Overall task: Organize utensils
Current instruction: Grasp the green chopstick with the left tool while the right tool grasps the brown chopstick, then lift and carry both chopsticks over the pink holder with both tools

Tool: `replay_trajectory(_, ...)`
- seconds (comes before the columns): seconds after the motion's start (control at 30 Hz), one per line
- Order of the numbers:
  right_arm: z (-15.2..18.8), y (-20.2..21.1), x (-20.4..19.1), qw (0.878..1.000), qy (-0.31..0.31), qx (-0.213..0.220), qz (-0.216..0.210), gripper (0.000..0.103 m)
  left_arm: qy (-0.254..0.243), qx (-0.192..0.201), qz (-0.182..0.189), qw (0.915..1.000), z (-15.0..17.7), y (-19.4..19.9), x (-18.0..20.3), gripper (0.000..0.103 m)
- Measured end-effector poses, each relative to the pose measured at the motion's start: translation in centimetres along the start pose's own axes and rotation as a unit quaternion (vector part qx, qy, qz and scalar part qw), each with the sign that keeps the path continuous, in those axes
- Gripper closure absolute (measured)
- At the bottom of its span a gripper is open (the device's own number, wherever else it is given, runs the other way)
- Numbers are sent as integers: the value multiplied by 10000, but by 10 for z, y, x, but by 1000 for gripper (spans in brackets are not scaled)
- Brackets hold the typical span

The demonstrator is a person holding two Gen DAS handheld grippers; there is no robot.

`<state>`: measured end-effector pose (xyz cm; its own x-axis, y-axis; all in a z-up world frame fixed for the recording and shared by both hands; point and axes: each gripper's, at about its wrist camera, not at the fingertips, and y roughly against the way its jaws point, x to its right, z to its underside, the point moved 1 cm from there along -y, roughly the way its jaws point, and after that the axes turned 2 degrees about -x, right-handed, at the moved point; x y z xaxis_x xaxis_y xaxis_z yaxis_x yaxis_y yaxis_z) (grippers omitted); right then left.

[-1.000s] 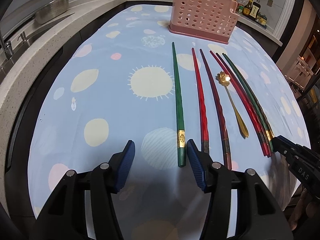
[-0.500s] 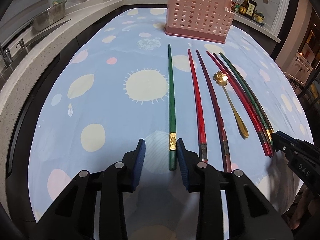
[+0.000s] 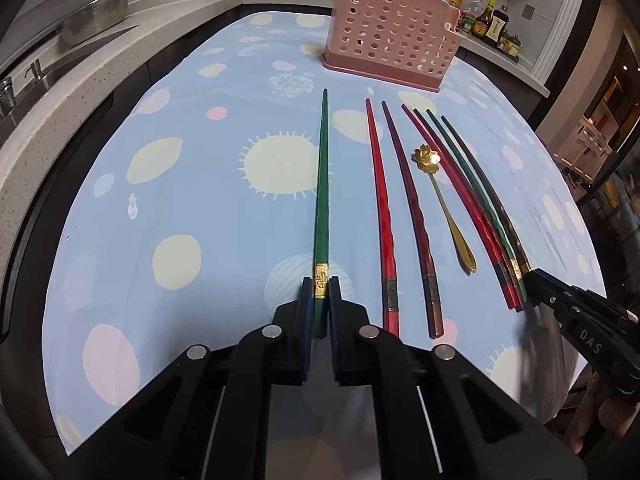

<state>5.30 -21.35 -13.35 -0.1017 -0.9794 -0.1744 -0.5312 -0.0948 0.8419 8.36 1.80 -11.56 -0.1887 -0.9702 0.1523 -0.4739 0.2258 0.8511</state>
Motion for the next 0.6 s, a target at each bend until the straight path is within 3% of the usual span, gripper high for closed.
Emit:
replay_trajectory(0.3, -7, 39, 3, 9992, -126, 369, -121, 96, 177, 319, 113, 9993, -8, 39, -7, 96)
replay_trajectory(0.6, -38, 88, 8, 9946, -287, 954, -288, 96, 206, 888, 216, 9956, -30, 89, -6, 96)
